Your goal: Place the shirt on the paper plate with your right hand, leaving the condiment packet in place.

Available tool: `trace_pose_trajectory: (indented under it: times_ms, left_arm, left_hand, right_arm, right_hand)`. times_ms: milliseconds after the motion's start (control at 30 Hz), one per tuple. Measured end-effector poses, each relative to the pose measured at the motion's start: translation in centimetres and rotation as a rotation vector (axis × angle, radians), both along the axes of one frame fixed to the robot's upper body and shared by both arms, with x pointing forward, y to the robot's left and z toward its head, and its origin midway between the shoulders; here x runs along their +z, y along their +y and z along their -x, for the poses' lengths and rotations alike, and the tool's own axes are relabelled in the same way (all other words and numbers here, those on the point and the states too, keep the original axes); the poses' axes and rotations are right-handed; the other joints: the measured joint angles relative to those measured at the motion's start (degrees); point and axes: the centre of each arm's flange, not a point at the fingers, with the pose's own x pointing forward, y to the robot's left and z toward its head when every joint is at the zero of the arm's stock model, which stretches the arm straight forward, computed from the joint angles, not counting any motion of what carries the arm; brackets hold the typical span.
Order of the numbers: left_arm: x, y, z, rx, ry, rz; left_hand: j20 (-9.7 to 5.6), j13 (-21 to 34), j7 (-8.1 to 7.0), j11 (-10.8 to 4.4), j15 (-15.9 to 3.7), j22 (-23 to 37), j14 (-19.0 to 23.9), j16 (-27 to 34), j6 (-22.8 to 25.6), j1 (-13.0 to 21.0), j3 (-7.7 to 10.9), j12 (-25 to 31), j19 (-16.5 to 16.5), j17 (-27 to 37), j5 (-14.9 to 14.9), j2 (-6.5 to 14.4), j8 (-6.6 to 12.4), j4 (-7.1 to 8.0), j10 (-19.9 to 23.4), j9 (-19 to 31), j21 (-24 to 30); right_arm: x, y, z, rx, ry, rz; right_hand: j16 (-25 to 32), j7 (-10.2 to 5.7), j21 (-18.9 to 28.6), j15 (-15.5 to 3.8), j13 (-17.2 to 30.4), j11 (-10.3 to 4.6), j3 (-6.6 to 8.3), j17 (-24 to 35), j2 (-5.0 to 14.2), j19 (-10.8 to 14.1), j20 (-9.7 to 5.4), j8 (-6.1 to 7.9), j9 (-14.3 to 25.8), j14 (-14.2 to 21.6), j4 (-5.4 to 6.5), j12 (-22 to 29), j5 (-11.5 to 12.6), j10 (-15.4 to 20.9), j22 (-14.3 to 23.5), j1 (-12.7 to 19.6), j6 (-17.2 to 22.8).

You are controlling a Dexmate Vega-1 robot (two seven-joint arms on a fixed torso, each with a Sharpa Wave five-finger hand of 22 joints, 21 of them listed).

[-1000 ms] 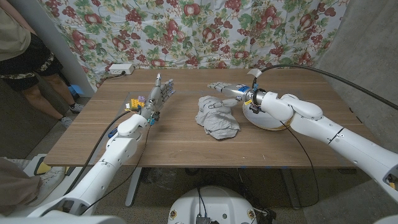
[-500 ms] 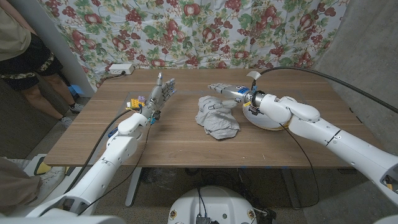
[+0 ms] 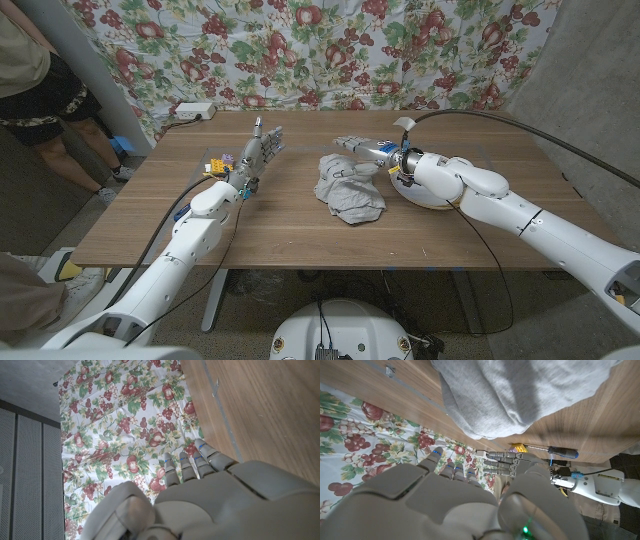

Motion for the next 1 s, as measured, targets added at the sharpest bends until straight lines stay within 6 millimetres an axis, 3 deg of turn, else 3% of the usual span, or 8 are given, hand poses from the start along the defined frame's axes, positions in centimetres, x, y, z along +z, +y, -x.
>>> trace_pose_trajectory:
  times_ms: [1000]
  left_arm:
    - [-0.4,-0.3,0.1,-0.001,0.007,0.001]
  left_hand:
    - [0.01,0.0,0.01,0.0,0.0,0.0,0.0,0.0,0.0,0.0,0.0,0.0,0.0,0.0,0.0,0.0,0.0,0.0,0.0,0.0,0.0]
  right_arm:
    - [-1.4,0.8,-1.4,-0.016,0.052,0.057]
  right_hand:
    - [0.0,0.02,0.0,-0.31,0.0,-0.29,0.33,-0.2,1.27,0.0,0.02,0.31,0.0,-0.3,-0.01,0.0,0.0,-1.4,0.0,1.3,-0.4]
